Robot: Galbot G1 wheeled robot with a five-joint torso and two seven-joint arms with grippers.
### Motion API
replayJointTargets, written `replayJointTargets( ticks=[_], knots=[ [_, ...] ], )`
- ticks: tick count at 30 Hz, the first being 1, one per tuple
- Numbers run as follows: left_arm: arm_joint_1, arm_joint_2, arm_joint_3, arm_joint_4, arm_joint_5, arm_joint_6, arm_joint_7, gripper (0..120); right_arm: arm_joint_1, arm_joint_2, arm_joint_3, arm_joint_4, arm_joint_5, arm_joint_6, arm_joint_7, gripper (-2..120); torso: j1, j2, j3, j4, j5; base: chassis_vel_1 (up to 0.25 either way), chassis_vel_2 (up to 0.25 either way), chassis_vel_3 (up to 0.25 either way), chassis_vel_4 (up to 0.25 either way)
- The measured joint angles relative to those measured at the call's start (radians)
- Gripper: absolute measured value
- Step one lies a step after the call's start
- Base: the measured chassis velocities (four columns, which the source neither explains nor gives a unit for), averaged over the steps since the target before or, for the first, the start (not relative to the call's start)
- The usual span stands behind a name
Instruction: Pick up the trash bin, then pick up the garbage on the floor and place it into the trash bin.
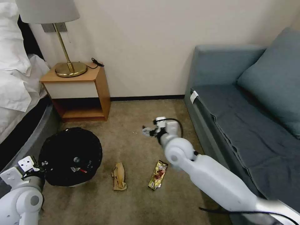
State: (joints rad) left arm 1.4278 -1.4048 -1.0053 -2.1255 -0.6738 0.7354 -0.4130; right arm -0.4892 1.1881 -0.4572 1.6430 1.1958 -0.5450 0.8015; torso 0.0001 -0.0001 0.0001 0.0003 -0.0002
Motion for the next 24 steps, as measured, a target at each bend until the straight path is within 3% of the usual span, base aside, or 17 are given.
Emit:
replayJointTargets(
  ticks=[3, 8, 16, 24],
  knots=[
    [0.0, -0.003, -0.002, 0.007, 0.006, 0.0, 0.004, 3, 0.033, 0.024, -0.086, -0.153, 0.002, -0.022, -0.008, 100, 0.0, 0.0, 0.0, -0.0003, 0.0001, 0.0, 0.0, 0.0, 0.0],
    [0.001, -0.005, -0.002, 0.022, 0.015, -0.001, 0.009, 3, 0.04, 0.042, -0.172, -0.275, -0.041, -0.025, -0.042, 100, 0.0, 0.0, 0.0, -0.0002, 0.0, 0.0, 0.0, 0.0, 0.0],
    [-0.008, -0.001, 0.006, 0.034, 0.019, -0.003, 0.012, 3, 0.022, 0.038, -0.255, -0.345, -0.073, -0.054, -0.077, 100, 0.0, 0.0, 0.0, -0.0004, 0.0001, 0.0, 0.0, 0.0, 0.0],
    [-0.014, 0.002, 0.014, 0.042, 0.02, -0.004, 0.012, 3, 0.012, 0.081, -0.294, -0.441, -0.114, -0.055, -0.117, 100, 0.0, 0.0, 0.0, -0.0003, 0.0001, 0.0, 0.0, 0.0, 0.0]
  ],
)
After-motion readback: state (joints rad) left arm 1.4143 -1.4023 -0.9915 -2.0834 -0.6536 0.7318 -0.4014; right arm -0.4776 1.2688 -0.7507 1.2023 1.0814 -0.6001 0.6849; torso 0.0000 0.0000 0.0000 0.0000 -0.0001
